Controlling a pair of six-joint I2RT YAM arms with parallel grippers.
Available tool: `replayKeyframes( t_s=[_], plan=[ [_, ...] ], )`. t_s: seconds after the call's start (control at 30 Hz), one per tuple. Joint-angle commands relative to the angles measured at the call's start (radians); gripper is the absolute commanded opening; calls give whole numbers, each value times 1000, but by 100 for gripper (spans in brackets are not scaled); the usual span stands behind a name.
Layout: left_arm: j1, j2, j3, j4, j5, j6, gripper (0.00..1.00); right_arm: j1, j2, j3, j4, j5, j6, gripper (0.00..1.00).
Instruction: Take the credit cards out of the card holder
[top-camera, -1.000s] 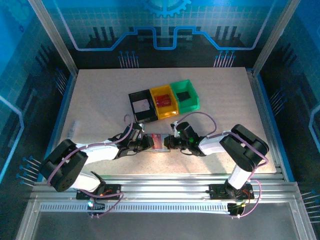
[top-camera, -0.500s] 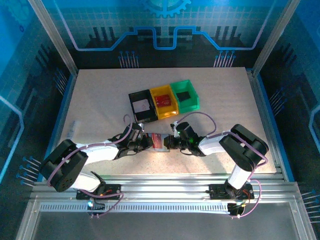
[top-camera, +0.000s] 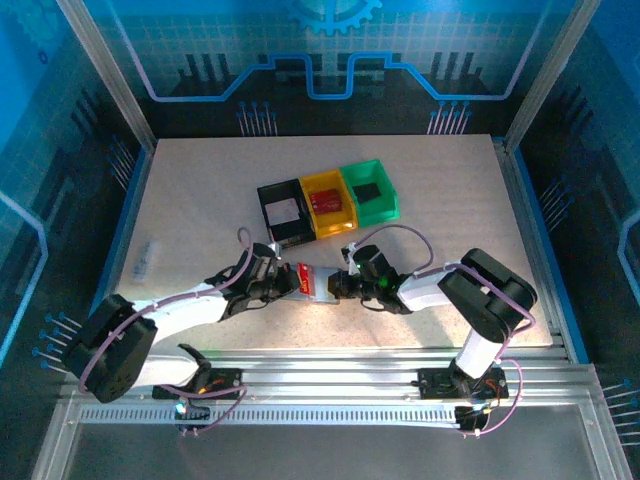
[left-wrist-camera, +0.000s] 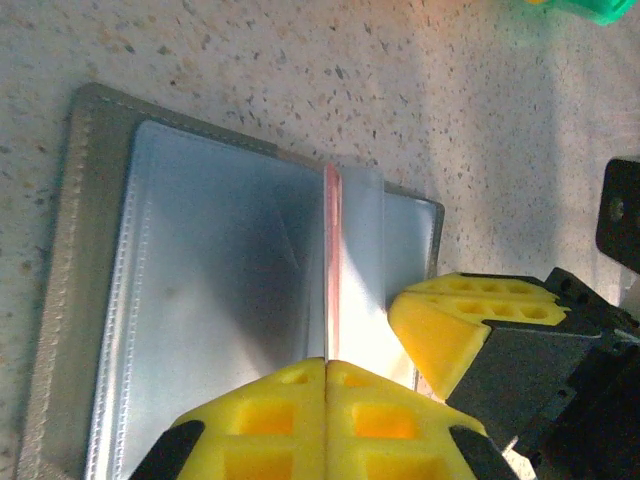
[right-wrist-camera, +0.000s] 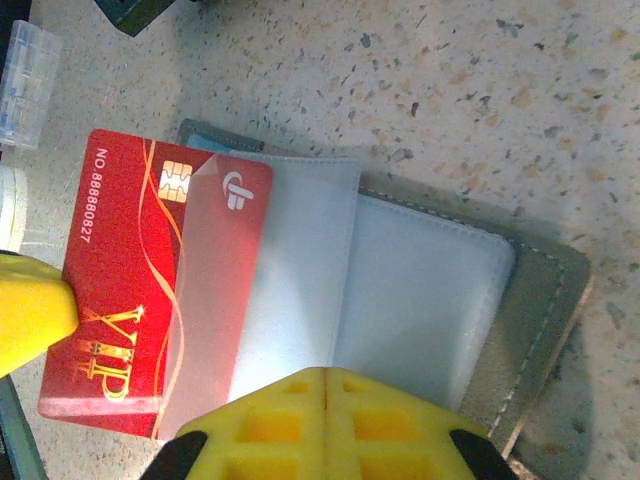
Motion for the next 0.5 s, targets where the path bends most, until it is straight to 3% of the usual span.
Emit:
replayKeyframes(
  t_s=[0.0, 0.3, 0.47],
  plan=[
    [15, -30, -3, -47, -19, 28, 0, 26, 36, -44, -109, 11, 7, 0],
    [44, -241, -6, -132, -71, 8, 0, 26, -91, -14, -237, 25, -74, 0],
    [42, -355, -19, -156, -89, -30, 0, 26, -179, 11, -327, 36, -121, 14]
  ],
)
